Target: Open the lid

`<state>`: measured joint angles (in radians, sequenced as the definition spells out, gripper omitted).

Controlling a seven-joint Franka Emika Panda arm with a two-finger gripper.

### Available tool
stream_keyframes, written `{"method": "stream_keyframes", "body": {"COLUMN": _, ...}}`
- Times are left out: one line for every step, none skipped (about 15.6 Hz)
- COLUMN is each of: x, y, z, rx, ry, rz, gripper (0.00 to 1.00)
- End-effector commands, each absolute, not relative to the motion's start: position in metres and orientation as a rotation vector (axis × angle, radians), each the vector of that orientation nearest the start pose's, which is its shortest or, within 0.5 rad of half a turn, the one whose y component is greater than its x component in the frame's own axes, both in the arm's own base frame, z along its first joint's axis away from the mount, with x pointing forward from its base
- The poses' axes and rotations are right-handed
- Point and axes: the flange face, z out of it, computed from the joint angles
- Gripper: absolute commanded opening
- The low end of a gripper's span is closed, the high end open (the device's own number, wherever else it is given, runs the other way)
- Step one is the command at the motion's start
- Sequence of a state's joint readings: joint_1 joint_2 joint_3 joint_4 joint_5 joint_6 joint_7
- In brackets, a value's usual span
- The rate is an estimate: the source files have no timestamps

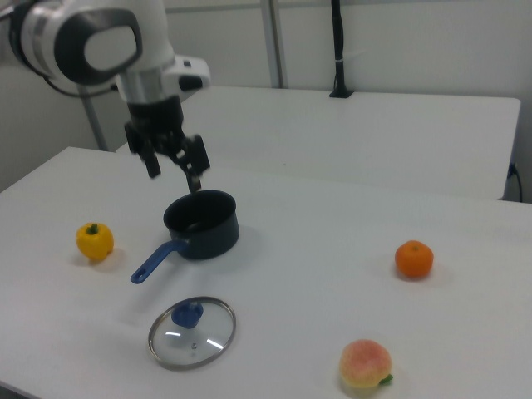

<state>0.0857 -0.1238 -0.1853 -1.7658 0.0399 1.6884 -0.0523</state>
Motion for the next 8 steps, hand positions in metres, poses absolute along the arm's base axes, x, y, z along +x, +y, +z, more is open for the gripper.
{"method": "stream_keyframes", "body": {"x": 0.534, "y": -0.028, "z": 0.645, "rx": -3.033, "ry": 0.195, "rz": -0.143, "gripper": 1.0}}
{"method": "stream_keyframes", "body": {"x": 0.534, "y": -0.013, "z": 0.646, "rx": -3.034, "ry": 0.17, "rz": -0.145, "gripper": 1.0}}
{"method": "stream_keyframes", "body": {"x": 0.534, "y": -0.001, "z": 0.647, "rx": -3.037, "ry": 0.156, "rz": -0.141, "gripper": 1.0}}
{"method": "stream_keyframes", "body": {"x": 0.535, "y": 0.013, "z": 0.646, "rx": -3.038, "ry": 0.147, "rz": -0.139, "gripper": 1.0}}
{"method": "stream_keyframes", "body": {"x": 0.535, "y": 0.023, "z": 0.645, "rx": -3.038, "ry": 0.147, "rz": -0.141, "gripper": 1.0}}
{"method": "stream_keyframes", "body": {"x": 0.536, "y": 0.033, "z": 0.644, "rx": -3.04, "ry": 0.143, "rz": -0.137, "gripper": 1.0}}
{"method": "stream_keyframes", "body": {"x": 0.537, "y": 0.042, "z": 0.641, "rx": -3.042, "ry": 0.125, "rz": -0.129, "gripper": 1.0}}
{"method": "stream_keyframes", "body": {"x": 0.536, "y": 0.044, "z": 0.64, "rx": -3.043, "ry": 0.111, "rz": -0.124, "gripper": 1.0}}
